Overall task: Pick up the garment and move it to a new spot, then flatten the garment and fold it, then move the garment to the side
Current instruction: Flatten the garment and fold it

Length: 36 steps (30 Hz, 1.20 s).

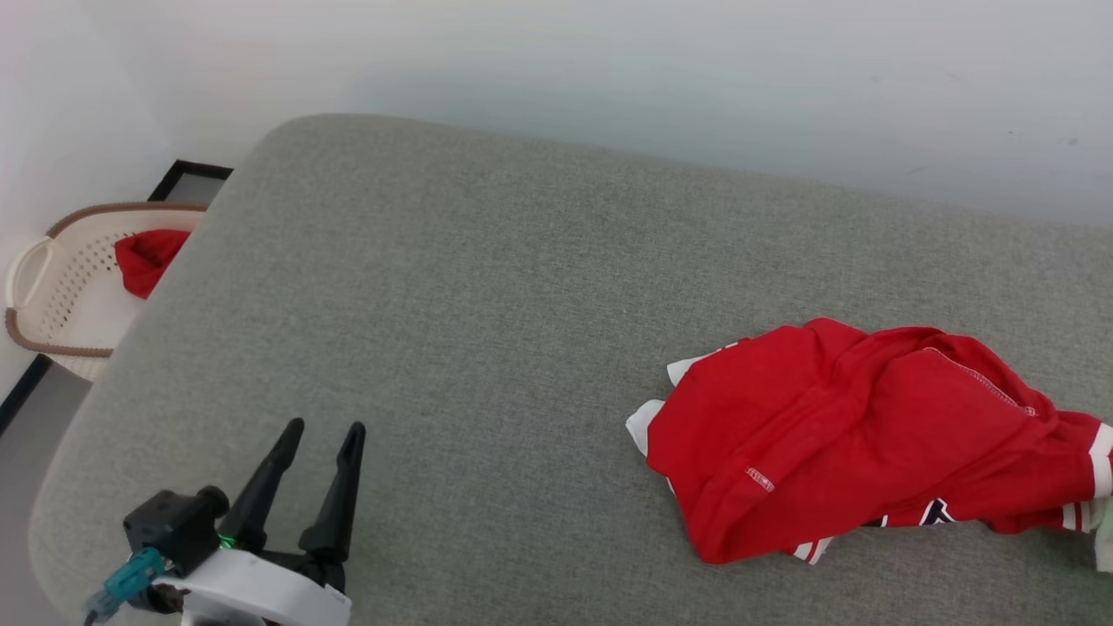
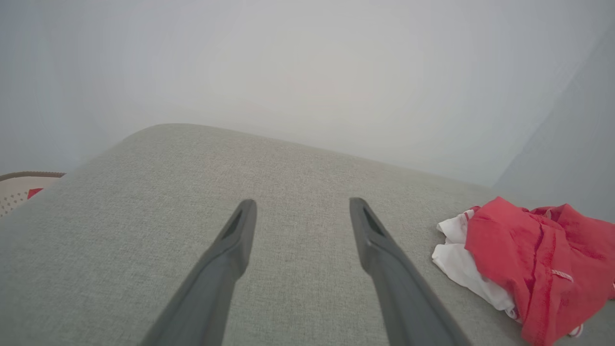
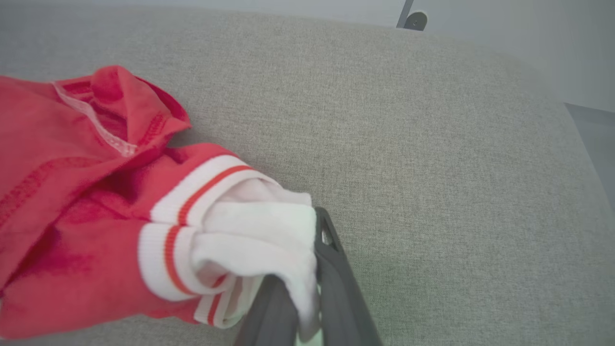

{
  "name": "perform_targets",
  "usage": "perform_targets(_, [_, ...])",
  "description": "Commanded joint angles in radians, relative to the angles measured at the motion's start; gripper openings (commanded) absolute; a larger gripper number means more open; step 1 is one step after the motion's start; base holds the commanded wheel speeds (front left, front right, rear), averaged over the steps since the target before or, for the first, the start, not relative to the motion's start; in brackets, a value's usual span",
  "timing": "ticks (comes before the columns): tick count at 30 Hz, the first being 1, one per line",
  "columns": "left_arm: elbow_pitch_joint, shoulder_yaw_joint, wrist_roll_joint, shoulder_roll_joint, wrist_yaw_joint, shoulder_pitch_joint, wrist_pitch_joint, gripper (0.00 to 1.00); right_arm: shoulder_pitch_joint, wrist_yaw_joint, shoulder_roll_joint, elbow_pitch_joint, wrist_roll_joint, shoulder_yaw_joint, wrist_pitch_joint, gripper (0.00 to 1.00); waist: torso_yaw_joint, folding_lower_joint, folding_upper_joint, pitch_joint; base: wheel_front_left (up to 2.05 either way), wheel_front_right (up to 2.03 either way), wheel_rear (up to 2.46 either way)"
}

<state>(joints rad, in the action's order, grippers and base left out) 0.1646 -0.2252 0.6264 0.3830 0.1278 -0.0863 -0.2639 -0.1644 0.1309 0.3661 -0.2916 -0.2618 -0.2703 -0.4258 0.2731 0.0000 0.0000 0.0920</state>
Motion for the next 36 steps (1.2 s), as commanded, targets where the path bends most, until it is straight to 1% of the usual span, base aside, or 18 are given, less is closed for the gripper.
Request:
perform_targets(1, [0.0,-0.002,-0.001,-0.001,0.005,-0.012,0.0,1.0,-0.011,0.0,0.001,-0.003,0.007,0.001,0.007,0.48,-0.001,0.0,0.0,0.001,0.0,0.0,0.0])
perform_targets(2, [0.001,-0.004,-0.001,0.0,0.005,-0.013,0.0,1.0,-0.018,0.0,0.0,-0.01,0.008,0.008,0.019,0.95,-0.003,0.0,0.0,0.001,0.0,0.0,0.0])
perform_targets(3, [0.001,-0.005,-0.001,0.001,0.004,-0.013,0.0,1.0,-0.025,0.0,-0.001,-0.016,0.01,0.013,0.027,1.0,-0.006,0.0,0.0,0.0,0.0,0.0,0.0])
perform_targets(7, [-0.003,-0.01,-0.006,0.01,0.004,-0.015,0.0,1.0,-0.041,0.0,-0.011,-0.022,0.003,0.035,0.052,1.0,-0.028,0.0,0.0,-0.008,0.0,0.0,0.0])
perform_targets(10, [-0.017,-0.01,-0.005,0.019,0.004,-0.018,0.002,1.0,-0.048,0.0,-0.016,-0.001,-0.007,0.053,0.072,1.0,-0.051,0.0,0.0,-0.016,0.0,0.0,0.0])
perform_targets(15, [-0.058,-0.01,0.002,0.035,-0.004,-0.025,0.025,1.0,-0.037,0.0,-0.034,0.07,-0.021,0.081,0.113,1.0,-0.099,0.0,0.0,-0.033,0.0,0.0,0.0])
perform_targets(21, [-0.127,-0.008,0.027,0.051,-0.024,-0.037,0.094,1.0,0.005,0.0,-0.076,0.17,-0.017,0.095,0.133,1.0,-0.169,0.0,0.0,-0.044,0.0,0.0,0.0])
perform_targets(29, [-0.222,-0.013,0.097,0.073,-0.057,-0.065,0.265,1.0,0.092,0.0,-0.159,0.319,-0.018,0.101,0.154,1.0,-0.267,0.0,0.0,-0.039,0.0,0.0,0.0])
perform_targets(32, [-0.252,-0.016,0.146,0.077,-0.08,-0.074,0.358,1.0,0.121,0.0,-0.196,0.36,-0.016,0.105,0.167,1.0,-0.304,0.0,0.0,-0.033,0.0,0.0,0.0])
perform_targets(36, [-0.284,-0.024,0.21,0.089,-0.121,-0.102,0.502,1.0,0.152,0.0,-0.235,0.396,-0.01,0.114,0.18,1.0,-0.345,0.0,0.0,-0.027,0.0,0.0,0.0])
